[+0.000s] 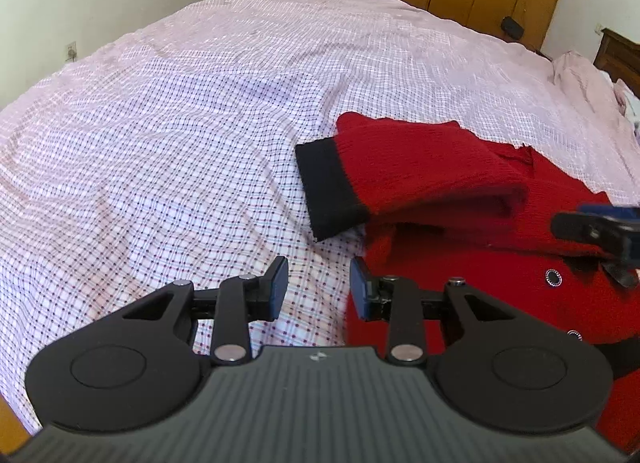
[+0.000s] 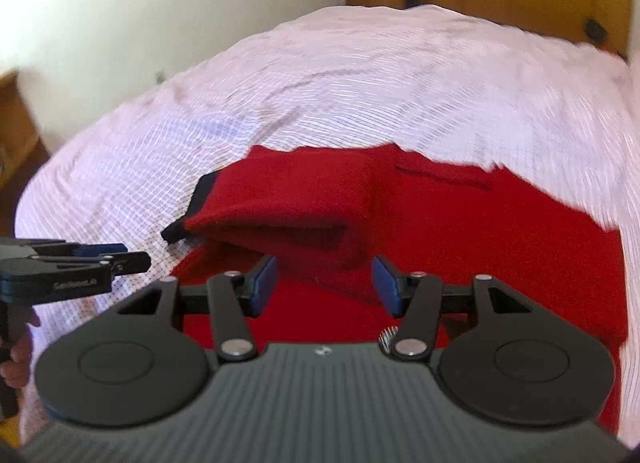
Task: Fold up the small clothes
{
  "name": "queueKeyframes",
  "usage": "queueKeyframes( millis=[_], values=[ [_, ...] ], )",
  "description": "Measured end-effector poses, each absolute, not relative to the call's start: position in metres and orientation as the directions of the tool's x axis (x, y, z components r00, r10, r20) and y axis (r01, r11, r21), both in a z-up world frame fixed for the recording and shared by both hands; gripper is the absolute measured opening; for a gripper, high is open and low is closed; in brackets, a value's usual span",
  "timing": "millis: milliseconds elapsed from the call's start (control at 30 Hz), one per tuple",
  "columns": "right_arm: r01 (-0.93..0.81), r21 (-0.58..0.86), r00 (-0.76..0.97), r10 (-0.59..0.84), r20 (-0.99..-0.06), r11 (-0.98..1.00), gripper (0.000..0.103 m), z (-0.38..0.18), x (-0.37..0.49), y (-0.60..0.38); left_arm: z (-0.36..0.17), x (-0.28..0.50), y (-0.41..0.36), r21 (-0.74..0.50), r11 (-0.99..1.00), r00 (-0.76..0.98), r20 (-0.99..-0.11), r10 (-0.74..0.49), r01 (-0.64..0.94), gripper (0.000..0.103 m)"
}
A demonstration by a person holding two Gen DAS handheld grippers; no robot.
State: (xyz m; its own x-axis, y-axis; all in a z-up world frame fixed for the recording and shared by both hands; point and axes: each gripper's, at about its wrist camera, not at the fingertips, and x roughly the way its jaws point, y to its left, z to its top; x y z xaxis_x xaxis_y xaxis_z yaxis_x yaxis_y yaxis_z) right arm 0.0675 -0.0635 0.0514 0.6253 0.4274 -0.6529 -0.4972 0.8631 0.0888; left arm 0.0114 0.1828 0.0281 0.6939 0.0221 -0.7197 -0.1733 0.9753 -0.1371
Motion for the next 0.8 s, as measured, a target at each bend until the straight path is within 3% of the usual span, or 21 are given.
queueKeyframes(
  millis=[467,633,700,733,767,800],
  values=[
    [-0.645,-0.259,0.649,0.337,-0.682,0.719,0.056,0.032,0.086,0.034,0.021,0.015,0.187,-0.175,0.967,0.694,-0.720,0.004,-0.187,0.039],
    [-0.650,-0.283,0.658,0.335,-0.674,0.706,0.054,0.022,0.092,0.046,0.022,0.016,0.189,-0.182,0.965,0.697,-0.717,0.002,-0.191,0.039],
    [-0.651,-0.284,0.660,0.340,-0.670,0.704,0.047,0.018,0.093,0.048,0.021,0.016,0.188,-0.183,0.964,0.696,-0.718,0.001,-0.191,0.039],
    [-0.648,-0.278,0.662,0.344,-0.666,0.709,0.027,0.017,0.094,0.048,0.021,0.017,0.188,-0.183,0.964,0.695,-0.719,0.002,-0.192,0.039],
    [-0.644,-0.265,0.661,0.348,-0.665,0.717,0.019,0.016,0.096,0.048,0.020,0.017,0.188,-0.183,0.964,0.695,-0.719,0.002,-0.192,0.039],
    [-0.635,-0.241,0.659,0.352,-0.665,0.734,0.018,0.017,0.098,0.045,0.020,0.017,0.188,-0.182,0.964,0.694,-0.720,0.002,-0.192,0.039]
  ],
)
